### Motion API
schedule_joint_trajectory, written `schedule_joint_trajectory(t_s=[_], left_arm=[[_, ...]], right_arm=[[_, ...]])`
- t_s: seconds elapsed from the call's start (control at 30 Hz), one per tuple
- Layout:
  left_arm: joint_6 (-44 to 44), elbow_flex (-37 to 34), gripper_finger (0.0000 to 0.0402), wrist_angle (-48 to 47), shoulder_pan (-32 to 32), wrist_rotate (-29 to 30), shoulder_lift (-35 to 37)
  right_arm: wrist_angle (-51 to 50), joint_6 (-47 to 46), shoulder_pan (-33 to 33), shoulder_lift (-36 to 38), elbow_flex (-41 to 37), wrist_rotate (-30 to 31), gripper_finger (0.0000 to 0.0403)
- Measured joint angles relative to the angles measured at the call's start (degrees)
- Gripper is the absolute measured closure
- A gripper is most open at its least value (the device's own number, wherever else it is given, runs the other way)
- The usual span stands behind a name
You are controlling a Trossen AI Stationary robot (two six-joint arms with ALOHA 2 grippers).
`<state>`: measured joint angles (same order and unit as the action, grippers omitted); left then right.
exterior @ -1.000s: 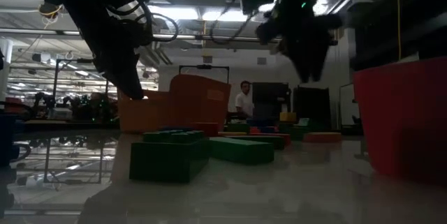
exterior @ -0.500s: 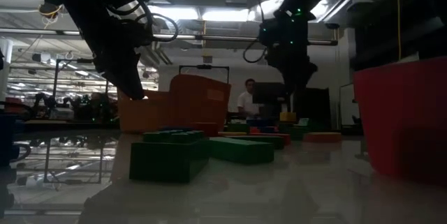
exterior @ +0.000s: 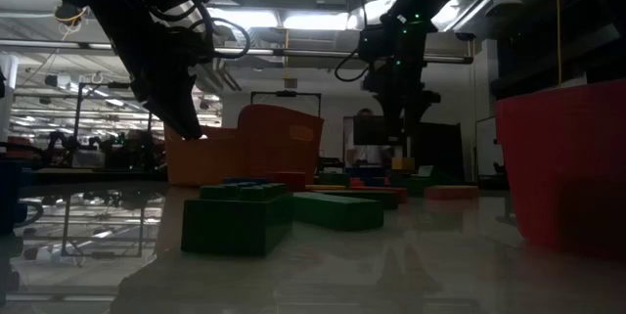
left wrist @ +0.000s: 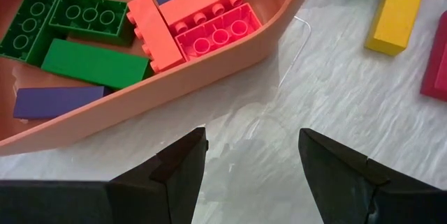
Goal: Sort blocks by size
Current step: Put the large yellow block into the orange bin
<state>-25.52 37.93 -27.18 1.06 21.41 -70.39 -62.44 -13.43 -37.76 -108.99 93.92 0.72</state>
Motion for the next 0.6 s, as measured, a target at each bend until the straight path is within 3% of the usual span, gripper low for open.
schedule_joint_trajectory(t_s=[0.6], left_arm=[[0.0,0.0,0.0185,0.87,0.0,0.02,0.0]], right_arm=[[9.32,-0.48,1.05,-0.04,-10.36,-0.3,0.0159]])
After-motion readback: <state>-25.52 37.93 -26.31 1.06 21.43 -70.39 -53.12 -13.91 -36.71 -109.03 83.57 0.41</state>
